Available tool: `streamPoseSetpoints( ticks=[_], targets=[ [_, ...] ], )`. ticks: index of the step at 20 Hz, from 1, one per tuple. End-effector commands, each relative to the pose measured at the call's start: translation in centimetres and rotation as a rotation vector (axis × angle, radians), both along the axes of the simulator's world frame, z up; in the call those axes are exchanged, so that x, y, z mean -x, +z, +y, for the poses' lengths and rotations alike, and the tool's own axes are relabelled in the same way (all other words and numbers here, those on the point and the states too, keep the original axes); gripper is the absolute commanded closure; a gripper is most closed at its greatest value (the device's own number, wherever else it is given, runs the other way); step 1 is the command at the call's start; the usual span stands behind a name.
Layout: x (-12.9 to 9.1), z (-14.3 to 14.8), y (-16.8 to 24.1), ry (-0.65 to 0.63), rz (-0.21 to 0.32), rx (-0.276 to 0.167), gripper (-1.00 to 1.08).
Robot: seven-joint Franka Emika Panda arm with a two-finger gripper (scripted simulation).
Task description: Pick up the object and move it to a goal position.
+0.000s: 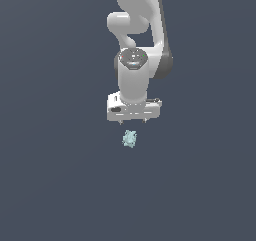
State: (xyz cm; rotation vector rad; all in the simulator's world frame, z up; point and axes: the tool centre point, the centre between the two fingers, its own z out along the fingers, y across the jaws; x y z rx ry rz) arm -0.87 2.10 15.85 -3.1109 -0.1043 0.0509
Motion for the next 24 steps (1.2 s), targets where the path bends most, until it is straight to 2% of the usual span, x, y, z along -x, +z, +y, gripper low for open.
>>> streamPoseSetpoints(
  ticks=[1,9,24],
  targets=[
    [0.0,0.0,0.0,0.003,0.001,0.001,-0.92],
    [-0.2,-0.2,-0.7,-0.022,-0.002,0.003,-0.92],
    [-1.5,-1.7,-6.3,-0.209,-0.029,0.029,-0.92]
  ],
)
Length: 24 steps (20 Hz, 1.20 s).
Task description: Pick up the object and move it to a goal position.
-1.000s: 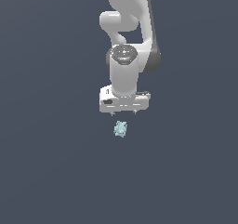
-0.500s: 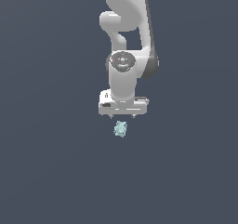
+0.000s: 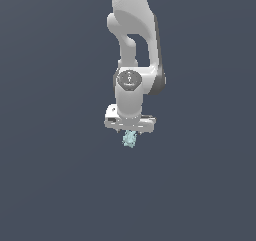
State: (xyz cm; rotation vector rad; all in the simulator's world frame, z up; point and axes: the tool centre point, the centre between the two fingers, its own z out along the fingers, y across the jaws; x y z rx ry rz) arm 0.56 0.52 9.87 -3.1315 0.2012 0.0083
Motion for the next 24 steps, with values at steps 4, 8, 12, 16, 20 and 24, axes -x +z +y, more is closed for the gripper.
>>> streamPoseSetpoints(
  ticks=[4,8,12,16,20,24],
  targets=[
    [-0.2,-0.2,-0.7,-0.025,-0.005,0.004,-0.92],
    [-0.1,-0.2,-1.0,-0.02,-0.003,0.003,-0.92],
    [-0.1,-0.2,-2.5,-0.022,-0.004,0.004,-0.92],
    [0.0,-0.2,-4.6,-0.024,-0.005,0.004,-0.92],
    [-0.1,-0.2,-5.7,-0.025,-0.005,0.004,-0.92],
    [-0.1,-0.2,-5.7,-0.025,-0.005,0.004,1.08]
  ],
)
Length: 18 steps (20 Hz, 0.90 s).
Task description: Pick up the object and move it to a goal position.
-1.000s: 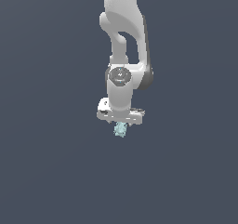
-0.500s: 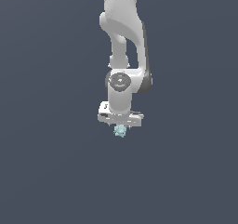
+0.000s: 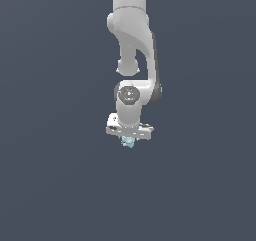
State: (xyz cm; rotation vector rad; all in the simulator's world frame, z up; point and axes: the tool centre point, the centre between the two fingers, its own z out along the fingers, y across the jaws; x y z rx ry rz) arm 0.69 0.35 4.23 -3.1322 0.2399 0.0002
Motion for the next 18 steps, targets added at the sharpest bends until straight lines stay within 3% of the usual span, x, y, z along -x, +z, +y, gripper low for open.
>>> streamPoseSetpoints(
  ticks=[1,18],
  targets=[
    [0.0,0.0,-0.1,-0.001,0.0,0.0,1.08],
    [0.7,-0.3,1.7,0.001,-0.001,0.0,1.08]
  ],
)
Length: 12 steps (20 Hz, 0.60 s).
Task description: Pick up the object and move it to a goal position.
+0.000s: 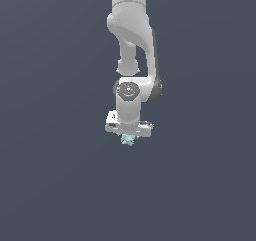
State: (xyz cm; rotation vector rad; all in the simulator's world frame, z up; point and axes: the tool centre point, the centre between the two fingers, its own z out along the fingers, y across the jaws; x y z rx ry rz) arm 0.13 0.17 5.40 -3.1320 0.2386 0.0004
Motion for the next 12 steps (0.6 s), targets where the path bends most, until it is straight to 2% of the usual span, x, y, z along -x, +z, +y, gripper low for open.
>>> streamPoseSetpoints(
  ticks=[1,12],
  targets=[
    [0.4,-0.2,0.9,0.0,-0.001,0.0,1.08],
    [3.6,-1.7,8.2,-0.001,-0.001,0.0,1.08]
  ],
)
